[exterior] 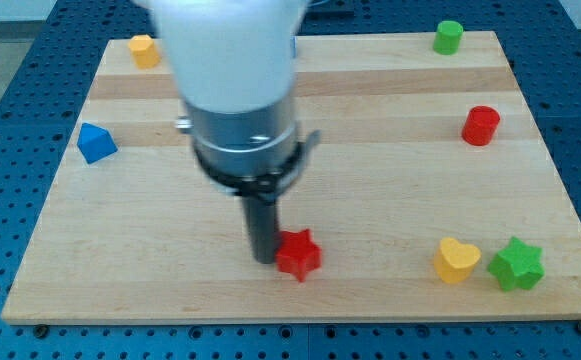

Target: Push the red star to the right

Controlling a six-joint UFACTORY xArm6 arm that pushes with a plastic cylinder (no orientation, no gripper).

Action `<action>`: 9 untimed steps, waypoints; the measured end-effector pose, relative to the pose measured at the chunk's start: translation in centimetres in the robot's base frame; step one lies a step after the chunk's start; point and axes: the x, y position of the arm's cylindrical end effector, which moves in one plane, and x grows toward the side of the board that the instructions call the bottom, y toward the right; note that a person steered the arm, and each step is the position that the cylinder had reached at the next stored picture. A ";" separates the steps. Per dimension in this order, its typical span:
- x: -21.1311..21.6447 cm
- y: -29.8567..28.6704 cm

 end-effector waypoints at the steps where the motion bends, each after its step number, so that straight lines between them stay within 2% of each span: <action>1: 0.0 3.0; 2: 0.0 1.9; 3: 0.0 -3.7; 4: 0.5 -5.8; 6: 0.6 3.8; 9: 4.7 3.4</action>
